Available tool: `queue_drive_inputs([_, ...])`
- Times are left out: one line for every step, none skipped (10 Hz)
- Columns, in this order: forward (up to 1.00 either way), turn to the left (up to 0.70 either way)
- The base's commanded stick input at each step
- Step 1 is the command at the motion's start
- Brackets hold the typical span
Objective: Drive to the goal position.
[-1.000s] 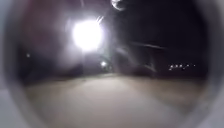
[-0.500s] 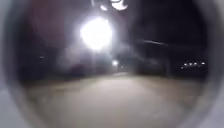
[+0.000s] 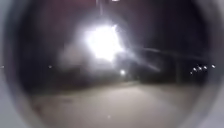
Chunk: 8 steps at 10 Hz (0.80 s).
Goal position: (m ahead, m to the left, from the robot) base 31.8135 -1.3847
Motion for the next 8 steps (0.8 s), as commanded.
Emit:
queue_drive_inputs([1.00,0.03])
queue_drive_inputs([1.00,0.00])
queue_drive_inputs([1.00,0.00])
queue_drive_inputs([1.00,0.00])
queue_drive_inputs([1.00,0.00])
queue_drive_inputs([1.00,0.00])
queue_drive_inputs([1.00,0.00])
queue_drive_inputs([1.00,-0.14])
